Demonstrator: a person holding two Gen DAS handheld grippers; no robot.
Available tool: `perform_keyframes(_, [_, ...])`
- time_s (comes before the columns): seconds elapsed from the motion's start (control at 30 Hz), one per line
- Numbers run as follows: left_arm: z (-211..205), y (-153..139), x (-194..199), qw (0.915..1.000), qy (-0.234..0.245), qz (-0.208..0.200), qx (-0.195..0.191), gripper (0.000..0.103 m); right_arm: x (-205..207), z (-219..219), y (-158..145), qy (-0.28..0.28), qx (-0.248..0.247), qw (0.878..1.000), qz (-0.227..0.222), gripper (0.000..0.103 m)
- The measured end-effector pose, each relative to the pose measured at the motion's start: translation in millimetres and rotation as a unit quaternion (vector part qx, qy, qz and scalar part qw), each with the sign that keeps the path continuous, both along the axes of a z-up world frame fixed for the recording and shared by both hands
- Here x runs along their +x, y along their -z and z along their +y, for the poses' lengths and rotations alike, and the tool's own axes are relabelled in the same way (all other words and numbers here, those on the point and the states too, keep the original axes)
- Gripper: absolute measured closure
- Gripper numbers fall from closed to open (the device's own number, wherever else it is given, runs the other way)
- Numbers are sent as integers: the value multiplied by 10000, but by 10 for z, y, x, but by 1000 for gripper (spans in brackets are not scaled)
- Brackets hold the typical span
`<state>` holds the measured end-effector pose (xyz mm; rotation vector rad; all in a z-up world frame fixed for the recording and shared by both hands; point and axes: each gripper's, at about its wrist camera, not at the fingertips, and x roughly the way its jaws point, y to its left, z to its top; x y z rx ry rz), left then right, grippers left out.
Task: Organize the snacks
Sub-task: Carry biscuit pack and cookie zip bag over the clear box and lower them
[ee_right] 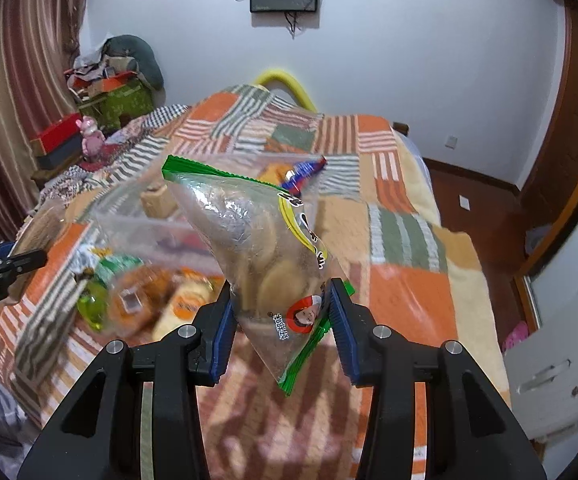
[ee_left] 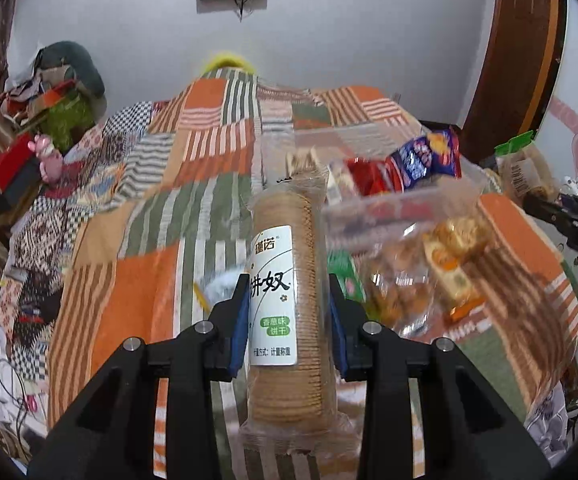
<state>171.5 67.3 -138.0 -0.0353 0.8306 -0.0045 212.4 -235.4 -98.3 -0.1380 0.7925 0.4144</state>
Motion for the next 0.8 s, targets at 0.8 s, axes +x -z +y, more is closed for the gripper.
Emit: perform_keyframes(0.8, [-188,-112,1100,9986,470,-244,38,69,604,765,-8,-396,235,9988,-143,63])
